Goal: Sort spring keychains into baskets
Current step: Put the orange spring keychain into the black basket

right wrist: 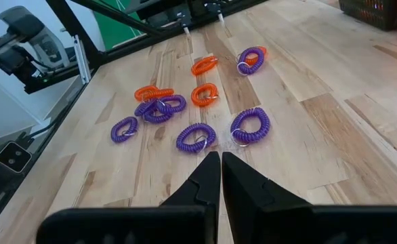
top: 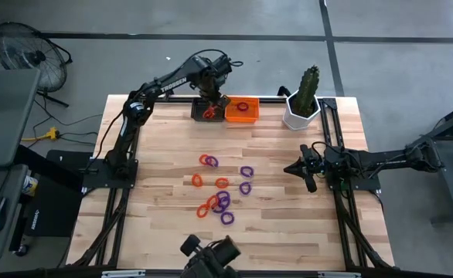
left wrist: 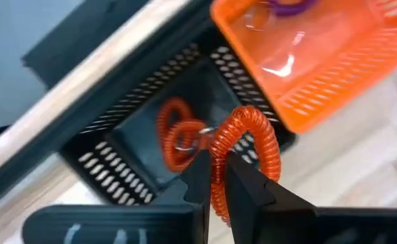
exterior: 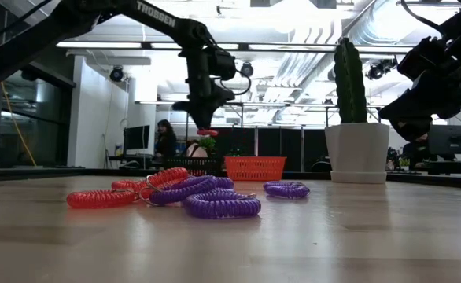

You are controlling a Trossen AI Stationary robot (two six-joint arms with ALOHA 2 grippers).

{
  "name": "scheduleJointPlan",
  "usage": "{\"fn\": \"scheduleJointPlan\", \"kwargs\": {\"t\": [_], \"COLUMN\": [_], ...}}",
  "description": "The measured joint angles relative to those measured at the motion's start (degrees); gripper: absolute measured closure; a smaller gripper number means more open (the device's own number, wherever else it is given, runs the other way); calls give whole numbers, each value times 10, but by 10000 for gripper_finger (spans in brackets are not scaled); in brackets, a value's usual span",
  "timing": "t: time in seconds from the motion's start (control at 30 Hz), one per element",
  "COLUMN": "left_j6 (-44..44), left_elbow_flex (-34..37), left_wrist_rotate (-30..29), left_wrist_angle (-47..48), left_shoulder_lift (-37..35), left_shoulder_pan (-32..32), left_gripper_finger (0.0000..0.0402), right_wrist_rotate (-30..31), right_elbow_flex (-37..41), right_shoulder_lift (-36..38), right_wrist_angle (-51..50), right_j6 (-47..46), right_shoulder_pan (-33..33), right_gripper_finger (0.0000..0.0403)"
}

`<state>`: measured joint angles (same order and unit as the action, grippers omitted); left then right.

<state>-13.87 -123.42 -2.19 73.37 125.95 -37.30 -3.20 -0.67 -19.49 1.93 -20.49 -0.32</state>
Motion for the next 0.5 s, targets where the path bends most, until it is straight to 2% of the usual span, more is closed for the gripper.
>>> {"fn": "scheduleJointPlan", "kwargs": {"t": [0.1, 0.27, 0.5], "left_j6": [-13, -14, -6], "left_elbow_flex": [0, 0, 25], "left_wrist_rotate": [-28, -35, -102], "left_wrist_angle": [8, 11, 10], "left_shoulder_lift": [0, 0, -1], "left_shoulder_pan": [2, 2, 2], "left_gripper_finger": [376, 376, 375], "right_wrist_rotate": [0, 0, 0], "right_elbow_flex": [0, 0, 0], "right_shoulder_lift": [0, 0, 0], "right_wrist_angle": [0, 0, 0], "right_j6": [0, 0, 0], "right_shoulder_pan": [0, 0, 0], "right_gripper_finger": [391, 391, 391]}}
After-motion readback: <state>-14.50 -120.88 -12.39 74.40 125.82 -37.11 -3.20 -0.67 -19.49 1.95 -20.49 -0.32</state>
